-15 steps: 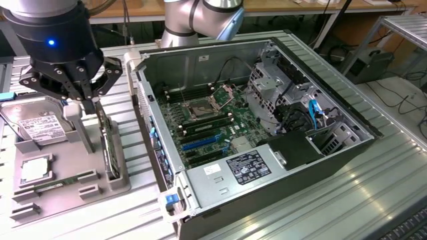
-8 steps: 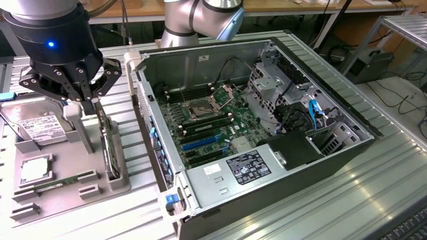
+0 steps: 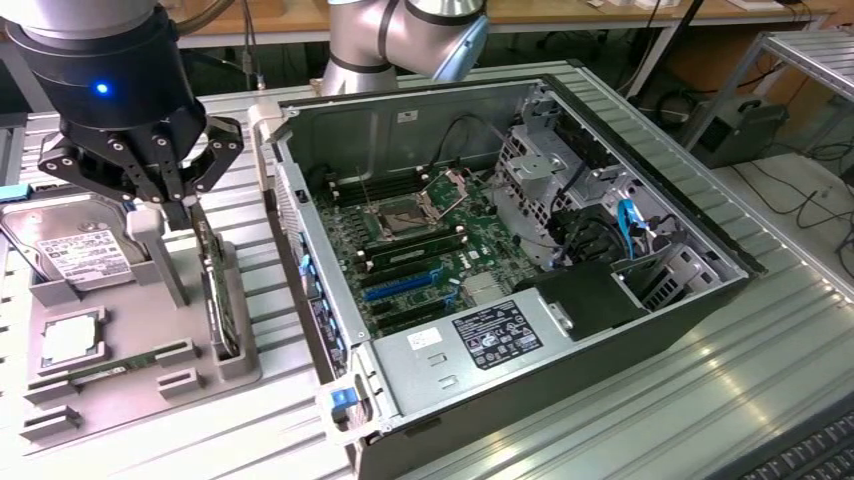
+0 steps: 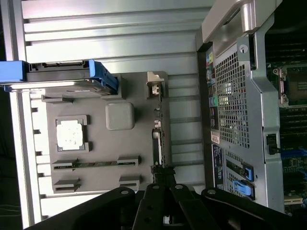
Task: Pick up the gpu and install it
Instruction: 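Pick up the gpu and move the gpu toward the slot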
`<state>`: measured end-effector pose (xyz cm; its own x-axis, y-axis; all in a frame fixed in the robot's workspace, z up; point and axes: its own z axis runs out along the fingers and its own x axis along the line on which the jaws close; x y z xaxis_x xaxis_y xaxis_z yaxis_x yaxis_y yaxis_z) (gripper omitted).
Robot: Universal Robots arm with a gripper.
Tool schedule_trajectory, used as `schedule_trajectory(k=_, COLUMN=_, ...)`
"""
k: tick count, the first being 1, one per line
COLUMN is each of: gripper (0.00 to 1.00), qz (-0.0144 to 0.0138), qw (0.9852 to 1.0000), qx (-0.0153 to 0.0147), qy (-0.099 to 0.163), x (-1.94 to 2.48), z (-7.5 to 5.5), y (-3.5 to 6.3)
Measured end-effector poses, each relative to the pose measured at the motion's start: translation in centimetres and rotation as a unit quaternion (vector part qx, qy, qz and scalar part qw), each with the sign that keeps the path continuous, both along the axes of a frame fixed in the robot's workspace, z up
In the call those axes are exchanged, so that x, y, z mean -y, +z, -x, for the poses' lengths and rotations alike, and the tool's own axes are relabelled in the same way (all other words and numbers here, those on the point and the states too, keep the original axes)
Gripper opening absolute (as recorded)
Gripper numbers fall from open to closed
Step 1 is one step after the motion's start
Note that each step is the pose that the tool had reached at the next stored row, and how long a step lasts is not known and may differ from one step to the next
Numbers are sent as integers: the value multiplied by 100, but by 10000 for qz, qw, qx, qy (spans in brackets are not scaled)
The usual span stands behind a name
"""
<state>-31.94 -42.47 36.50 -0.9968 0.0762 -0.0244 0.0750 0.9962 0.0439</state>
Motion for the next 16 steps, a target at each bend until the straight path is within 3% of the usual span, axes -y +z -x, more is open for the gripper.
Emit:
schedule_trajectory(k=1, gripper=11, qz=0, qw=10000, qx=0, qy=0, x=0, z=0, y=0)
schedule_trajectory(k=4, gripper=30, qz=0, qw=10000, qx=0, qy=0, x=0, z=0, y=0)
schedule_trajectory(k=6, gripper=30, qz=0, qw=10000, qx=0, qy=0, x=0, z=0, y=0)
schedule_trajectory(k=7, gripper=36, qz=0, qw=10000, qx=0, qy=0, x=0, z=0, y=0)
schedule_trajectory(k=16, gripper=36, qz=0, qw=10000, qx=0, qy=0, x=0, z=0, y=0)
